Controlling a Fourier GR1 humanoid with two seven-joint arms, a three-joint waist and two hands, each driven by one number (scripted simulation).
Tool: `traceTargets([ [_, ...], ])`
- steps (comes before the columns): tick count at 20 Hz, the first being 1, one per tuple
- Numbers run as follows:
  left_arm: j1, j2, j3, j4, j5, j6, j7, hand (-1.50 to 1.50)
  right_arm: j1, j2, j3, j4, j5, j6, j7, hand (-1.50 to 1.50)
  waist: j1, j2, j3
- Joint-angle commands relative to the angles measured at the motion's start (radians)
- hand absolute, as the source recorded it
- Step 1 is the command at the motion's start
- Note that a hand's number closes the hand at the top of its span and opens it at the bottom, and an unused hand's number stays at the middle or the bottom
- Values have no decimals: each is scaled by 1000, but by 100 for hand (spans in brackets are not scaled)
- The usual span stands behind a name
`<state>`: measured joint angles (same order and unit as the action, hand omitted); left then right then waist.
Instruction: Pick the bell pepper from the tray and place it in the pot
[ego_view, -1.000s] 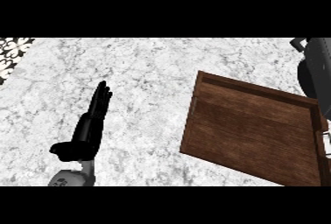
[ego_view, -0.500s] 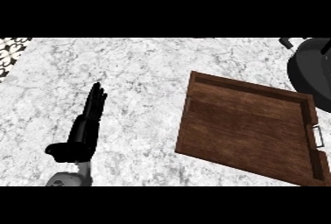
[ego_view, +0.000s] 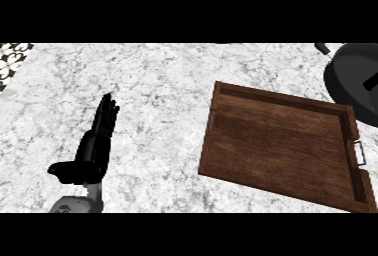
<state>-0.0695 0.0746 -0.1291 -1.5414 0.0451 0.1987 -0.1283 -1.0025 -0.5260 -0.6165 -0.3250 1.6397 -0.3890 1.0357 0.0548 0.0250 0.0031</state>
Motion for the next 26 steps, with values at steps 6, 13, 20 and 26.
traceTargets([
  [6, 31, 4, 2, 20, 4, -21, -31, 0, 74, -1, -165, 72, -134, -78, 139, -150, 2, 3, 1],
  [13, 5, 8, 24, -14, 10, -4, 16, 0, 128, 42, -224, -46, -252, -382, -191, -150, -21, -9, 2],
  [20, 47, 24, 40, 9, 28, -37, -27, 0, 150, 127, -284, -204, -399, -715, -392, -150, -33, -15, 1],
  [26, 46, -9, 11, -48, -19, 27, 19, 0, 236, 125, -318, -303, -613, -757, -586, -150, -50, -22, 0],
])
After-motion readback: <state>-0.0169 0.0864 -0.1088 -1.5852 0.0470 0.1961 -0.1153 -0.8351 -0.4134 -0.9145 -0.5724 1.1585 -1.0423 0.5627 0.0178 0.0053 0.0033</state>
